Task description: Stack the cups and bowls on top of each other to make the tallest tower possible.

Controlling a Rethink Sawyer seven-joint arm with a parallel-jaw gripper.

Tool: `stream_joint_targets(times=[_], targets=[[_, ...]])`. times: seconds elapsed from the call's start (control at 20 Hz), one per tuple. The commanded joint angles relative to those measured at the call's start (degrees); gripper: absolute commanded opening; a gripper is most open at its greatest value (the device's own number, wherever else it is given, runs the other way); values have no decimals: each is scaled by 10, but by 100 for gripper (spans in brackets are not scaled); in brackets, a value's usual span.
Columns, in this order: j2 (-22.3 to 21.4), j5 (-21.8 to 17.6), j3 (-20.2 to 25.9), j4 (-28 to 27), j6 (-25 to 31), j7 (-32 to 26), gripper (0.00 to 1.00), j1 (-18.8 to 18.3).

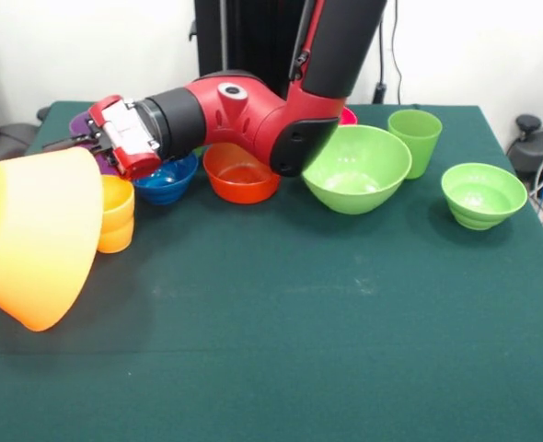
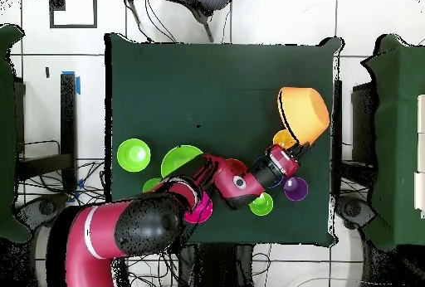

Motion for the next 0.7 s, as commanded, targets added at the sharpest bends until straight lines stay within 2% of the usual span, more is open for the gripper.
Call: stream_joint_targets(times=[0.05,0.2,0.35,0.55,0.7], targets=[[58,62,66,-103,52,-15,0,-8],[73,70,53,-115,65,-43,0,3],[90,64,46,-124,75,-40,0,18],[110,30,42,-128,53,11,0,26],[116,18,38,-129,32,32,0,28]])
